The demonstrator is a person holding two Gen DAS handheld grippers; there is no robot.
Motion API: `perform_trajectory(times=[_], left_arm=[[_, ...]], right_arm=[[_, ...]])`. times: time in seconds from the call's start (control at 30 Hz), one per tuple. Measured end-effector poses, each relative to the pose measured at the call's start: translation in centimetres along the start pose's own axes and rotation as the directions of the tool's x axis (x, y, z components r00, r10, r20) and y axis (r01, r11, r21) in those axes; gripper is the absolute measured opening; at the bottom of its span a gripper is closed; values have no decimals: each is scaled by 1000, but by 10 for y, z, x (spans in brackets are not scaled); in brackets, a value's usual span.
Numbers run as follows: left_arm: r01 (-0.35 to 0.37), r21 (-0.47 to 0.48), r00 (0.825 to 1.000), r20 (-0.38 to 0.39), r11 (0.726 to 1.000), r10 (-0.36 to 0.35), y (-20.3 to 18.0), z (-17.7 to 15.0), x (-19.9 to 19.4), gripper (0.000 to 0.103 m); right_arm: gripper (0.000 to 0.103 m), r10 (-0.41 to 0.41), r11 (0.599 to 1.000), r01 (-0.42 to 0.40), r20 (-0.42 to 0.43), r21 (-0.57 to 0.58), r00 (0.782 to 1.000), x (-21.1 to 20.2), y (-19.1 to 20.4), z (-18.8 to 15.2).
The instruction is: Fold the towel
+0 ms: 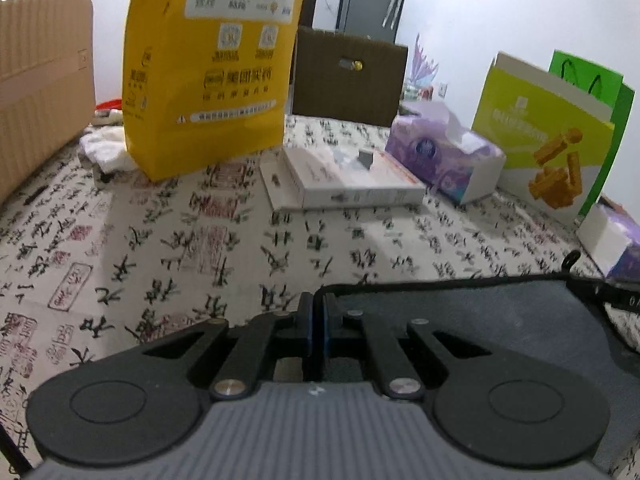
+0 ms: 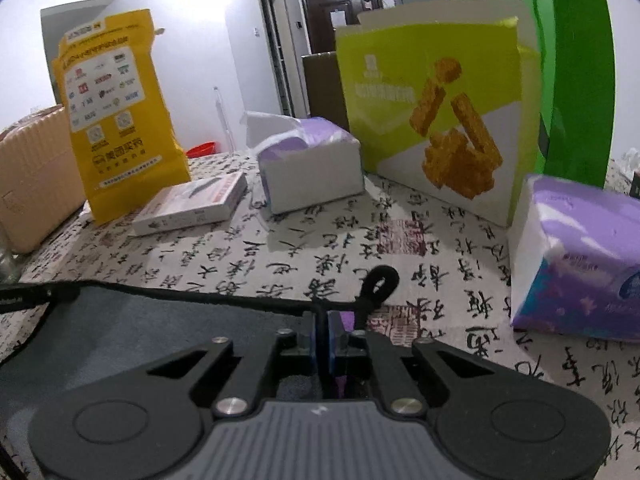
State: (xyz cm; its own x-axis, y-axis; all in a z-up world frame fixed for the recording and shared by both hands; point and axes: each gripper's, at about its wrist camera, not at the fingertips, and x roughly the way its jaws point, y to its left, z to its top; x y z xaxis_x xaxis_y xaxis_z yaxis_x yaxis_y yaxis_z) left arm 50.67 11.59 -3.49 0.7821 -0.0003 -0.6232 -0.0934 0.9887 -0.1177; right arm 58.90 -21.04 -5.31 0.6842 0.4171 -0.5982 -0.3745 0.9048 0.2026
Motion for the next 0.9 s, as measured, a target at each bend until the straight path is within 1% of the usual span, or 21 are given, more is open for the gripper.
perform_trajectory(times=[0.03, 0.1, 0.13, 0.17, 0.2, 0.23, 0.27, 0.37, 0.43, 0.53, 0.63, 0.67, 0.73, 0.77, 0.8, 0.9], left_arm=[[0, 4, 1000, 1, 1000, 0, 0, -1, 0, 6], [-8, 1, 1000, -6, 1000, 8, 0, 0, -1, 7], [-11, 0, 1000, -11, 1000, 11, 0, 0, -2, 8], [-15, -2, 1000, -18, 1000, 15, -1, 1, -4, 9], [-20, -1, 1000, -22, 1000, 20, -1, 1, -7, 11], [-26, -1, 999, -21, 1000, 26, -2, 1, -12, 17], [-34, 0, 999, -17, 999, 34, -2, 0, -17, 25], [-39, 12, 999, -2, 999, 39, -5, -2, -36, 35], [-31, 15, 999, 8, 999, 31, -6, -3, -52, 38], [-20, 26, 999, 36, 999, 19, -10, -6, -78, 47], [-15, 43, 998, 59, 999, 12, -14, -13, -107, 52], [-13, 45, 998, 64, 999, 10, -15, -16, -116, 57], [-13, 47, 997, 74, 999, 9, -17, -22, -131, 64], [-13, 46, 997, 82, 999, 9, -17, -26, -141, 64], [-13, 46, 996, 85, 999, 9, -18, -29, -147, 65], [-10, 49, 995, 97, 999, 6, -20, -39, -168, 72]], right_arm=[[7, 1, 1000, -1, 1, -1, 1000, 0, -1, 0], [13, 2, 1000, -2, -3, -8, 1000, -1, 0, 1], [19, -1, 1000, 1, -1, -9, 1000, -3, 0, 2], [28, -7, 1000, 7, 2, -14, 1000, -5, 1, 3], [34, -18, 1000, 18, 7, -19, 1000, -8, 3, 4], [46, -28, 999, 28, 18, -19, 999, -12, 4, 4], [51, -29, 999, 29, 28, -15, 999, -17, 4, 5], [51, -17, 1000, 18, 47, -12, 999, -32, 6, 6], [51, -15, 1000, 16, 55, -18, 998, -44, 10, 5], [51, -13, 999, 15, 64, -29, 998, -64, 17, 2], [51, -10, 999, 13, 73, -33, 997, -85, 25, -2], [52, -9, 999, 12, 76, -34, 997, -94, 28, -5], [53, -5, 999, 8, 81, -39, 997, -109, 33, -10], [56, -3, 999, 7, 83, -41, 997, -117, 37, -14], [57, -1, 999, 5, 86, -42, 996, -124, 39, -18], [57, 5, 999, 0, 84, -51, 996, -144, 47, -30]])
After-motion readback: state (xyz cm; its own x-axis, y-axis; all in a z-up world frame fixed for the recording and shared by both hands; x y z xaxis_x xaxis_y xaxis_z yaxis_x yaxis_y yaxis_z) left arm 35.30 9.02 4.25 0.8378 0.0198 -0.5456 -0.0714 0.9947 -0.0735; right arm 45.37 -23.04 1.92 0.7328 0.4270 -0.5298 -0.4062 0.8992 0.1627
